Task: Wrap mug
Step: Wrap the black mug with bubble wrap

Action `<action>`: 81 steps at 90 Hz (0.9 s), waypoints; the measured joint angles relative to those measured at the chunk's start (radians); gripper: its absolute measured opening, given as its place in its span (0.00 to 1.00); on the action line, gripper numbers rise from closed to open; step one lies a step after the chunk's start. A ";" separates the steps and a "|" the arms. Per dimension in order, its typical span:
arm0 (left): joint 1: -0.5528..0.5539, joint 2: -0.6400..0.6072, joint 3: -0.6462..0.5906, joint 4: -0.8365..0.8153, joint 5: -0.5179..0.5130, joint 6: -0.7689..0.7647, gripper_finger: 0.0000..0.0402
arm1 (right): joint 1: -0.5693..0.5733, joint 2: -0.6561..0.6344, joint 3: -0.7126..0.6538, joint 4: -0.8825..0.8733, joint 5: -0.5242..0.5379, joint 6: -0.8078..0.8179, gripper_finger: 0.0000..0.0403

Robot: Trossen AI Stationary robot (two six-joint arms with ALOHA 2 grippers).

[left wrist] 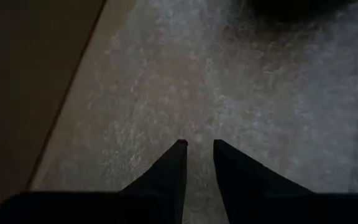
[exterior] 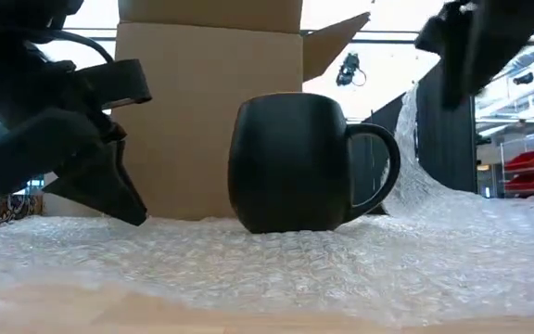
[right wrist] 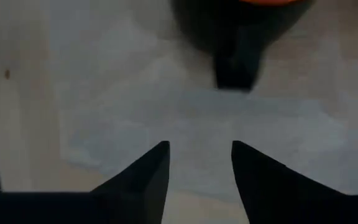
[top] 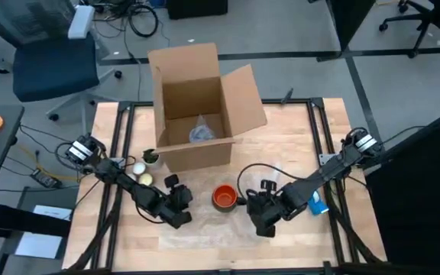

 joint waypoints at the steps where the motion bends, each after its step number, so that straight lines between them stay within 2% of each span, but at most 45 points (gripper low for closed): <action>1: 0.000 0.000 0.000 0.000 0.000 0.000 0.16 | 0.001 0.003 -0.007 0.001 0.000 0.008 0.38; 24: 0.000 0.000 0.000 0.001 0.000 0.000 0.16 | -0.025 0.094 -0.067 0.125 0.099 0.050 0.37; 49: 0.000 0.000 0.000 0.001 0.000 0.000 0.16 | -0.035 0.211 -0.065 0.165 0.033 0.069 0.22; 66: 0.000 0.000 0.000 -0.001 0.000 -0.001 0.16 | -0.024 0.184 -0.068 0.171 0.018 0.092 0.03; 81: 0.000 0.000 0.000 -0.001 0.000 0.000 0.16 | 0.001 0.109 -0.067 0.151 0.086 0.123 0.01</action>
